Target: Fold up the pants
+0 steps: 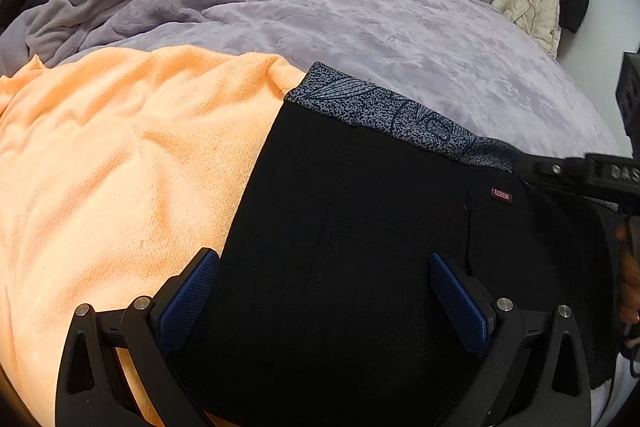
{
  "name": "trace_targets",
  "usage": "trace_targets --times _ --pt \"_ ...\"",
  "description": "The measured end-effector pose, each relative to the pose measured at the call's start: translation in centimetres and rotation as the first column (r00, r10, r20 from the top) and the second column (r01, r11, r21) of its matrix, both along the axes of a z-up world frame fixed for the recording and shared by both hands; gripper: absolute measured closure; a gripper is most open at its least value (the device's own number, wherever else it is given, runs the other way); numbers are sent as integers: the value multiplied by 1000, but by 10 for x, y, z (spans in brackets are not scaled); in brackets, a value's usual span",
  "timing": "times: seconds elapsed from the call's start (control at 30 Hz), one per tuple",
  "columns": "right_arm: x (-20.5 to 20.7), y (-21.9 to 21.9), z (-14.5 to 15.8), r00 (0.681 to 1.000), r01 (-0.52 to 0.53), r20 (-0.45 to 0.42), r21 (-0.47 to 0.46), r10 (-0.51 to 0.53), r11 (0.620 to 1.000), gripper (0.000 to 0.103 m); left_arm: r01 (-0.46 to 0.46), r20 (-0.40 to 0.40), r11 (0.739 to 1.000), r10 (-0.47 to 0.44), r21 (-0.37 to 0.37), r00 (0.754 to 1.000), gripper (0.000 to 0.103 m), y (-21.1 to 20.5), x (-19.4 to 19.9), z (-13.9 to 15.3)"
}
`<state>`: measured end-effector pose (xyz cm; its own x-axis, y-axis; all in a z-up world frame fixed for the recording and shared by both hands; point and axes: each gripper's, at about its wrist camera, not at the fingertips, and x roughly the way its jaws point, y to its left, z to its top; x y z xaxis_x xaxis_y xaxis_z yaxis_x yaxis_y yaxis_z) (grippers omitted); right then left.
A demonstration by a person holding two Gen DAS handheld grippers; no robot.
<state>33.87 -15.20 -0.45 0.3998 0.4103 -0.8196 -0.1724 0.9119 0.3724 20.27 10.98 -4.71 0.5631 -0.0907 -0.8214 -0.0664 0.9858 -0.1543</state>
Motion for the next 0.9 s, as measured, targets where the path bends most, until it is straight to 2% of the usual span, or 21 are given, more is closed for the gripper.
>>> trace_targets --times 0.1,0.13,0.23,0.3,0.4,0.47,0.57,0.63,0.77,0.8,0.9 --pt "18 -13 -4 994 105 -3 -77 -105 991 70 -2 23 1000 2 1 1000 0 0 -3 -1" --pt "17 -21 -4 990 139 -17 -66 -140 988 70 -3 30 1000 3 2 1000 0 1 -4 0" --pt "-4 -53 7 981 189 -54 98 -184 977 67 -8 48 1000 9 -4 999 0 2 -7 0" --pt "-29 -70 20 983 182 -44 148 -177 972 66 -16 60 1000 17 -8 998 0 2 -9 2" --pt "-84 -99 39 986 163 -9 198 -164 967 65 -36 50 999 34 29 998 0 -3 -15 12" --pt "-131 -127 44 984 173 0 252 -178 952 64 -32 55 999 31 28 998 0 -9 -26 23" --pt "-186 -160 38 972 232 -32 310 -234 922 64 39 76 998 -36 -40 996 0 -30 -43 42" --pt "-213 -172 30 966 255 -55 354 -252 900 63 92 86 996 -92 2 992 0 -57 -51 55" --pt "-243 -175 12 959 282 -97 450 -267 847 62 248 71 959 -240 -137 968 0 -112 -61 65" --pt "-246 -174 8 957 289 -106 466 -271 836 62 278 67 951 -272 -135 960 0 -127 -63 64" --pt "-244 -173 -5 947 318 -136 504 -290 803 62 300 14 954 -300 -2 954 0 -164 -60 44"
